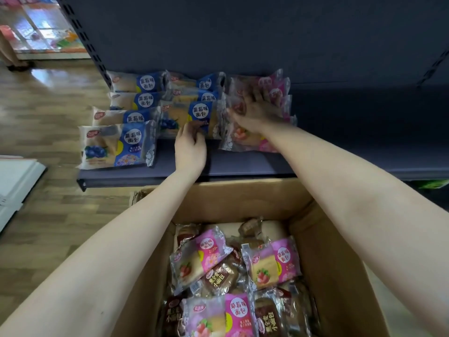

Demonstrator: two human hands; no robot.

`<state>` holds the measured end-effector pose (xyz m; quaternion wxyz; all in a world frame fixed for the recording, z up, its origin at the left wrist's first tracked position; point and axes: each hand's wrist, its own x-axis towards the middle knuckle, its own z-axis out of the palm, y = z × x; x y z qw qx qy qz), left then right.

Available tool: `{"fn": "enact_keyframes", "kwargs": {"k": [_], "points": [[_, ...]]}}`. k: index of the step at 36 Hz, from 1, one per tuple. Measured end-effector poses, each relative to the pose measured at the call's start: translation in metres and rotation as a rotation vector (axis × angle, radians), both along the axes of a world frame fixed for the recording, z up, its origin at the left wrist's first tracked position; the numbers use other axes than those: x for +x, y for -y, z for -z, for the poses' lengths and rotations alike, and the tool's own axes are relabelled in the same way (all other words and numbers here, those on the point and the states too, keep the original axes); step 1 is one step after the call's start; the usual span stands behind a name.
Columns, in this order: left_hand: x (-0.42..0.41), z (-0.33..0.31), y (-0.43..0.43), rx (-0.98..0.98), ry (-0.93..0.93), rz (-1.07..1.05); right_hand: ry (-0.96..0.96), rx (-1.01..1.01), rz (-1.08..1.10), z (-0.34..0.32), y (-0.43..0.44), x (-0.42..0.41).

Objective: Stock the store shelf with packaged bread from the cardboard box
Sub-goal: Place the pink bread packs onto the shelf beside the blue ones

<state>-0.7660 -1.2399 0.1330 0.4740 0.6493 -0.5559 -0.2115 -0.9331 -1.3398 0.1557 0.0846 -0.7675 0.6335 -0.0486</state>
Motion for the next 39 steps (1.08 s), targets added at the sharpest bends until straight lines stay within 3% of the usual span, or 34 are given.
{"fn": "enact_keyframes", "kwargs": {"k": [8, 13, 19, 23, 28, 36, 39], "points": [[0.005, -0.011, 0.0, 0.004, 0.021, -0.01, 0.442, -0.418, 0.039, -0.003, -0.024, -0.008], [0.006, -0.024, -0.003, 0.007, 0.028, 0.002, 0.232, -0.506, 0.0, -0.014, -0.04, -0.025], [-0.002, -0.037, -0.017, 0.002, 0.076, 0.065, 0.145, -0.536, -0.038, -0.025, -0.064, -0.038], [-0.004, -0.051, -0.034, 0.067, 0.183, 0.266, 0.185, -0.59, -0.049, -0.029, -0.094, -0.032], [-0.004, -0.065, -0.054, 0.232, 0.388, 0.558, 0.086, -0.656, -0.177, -0.019, -0.139, -0.024], [-0.006, -0.022, -0.093, 0.232, 0.554, 0.614, 0.131, -0.438, -0.27, 0.031, -0.206, -0.014], [-0.004, 0.013, -0.112, 0.326, 0.56, 0.633, 0.142, -0.386, -0.255, 0.056, -0.223, -0.016]]}}
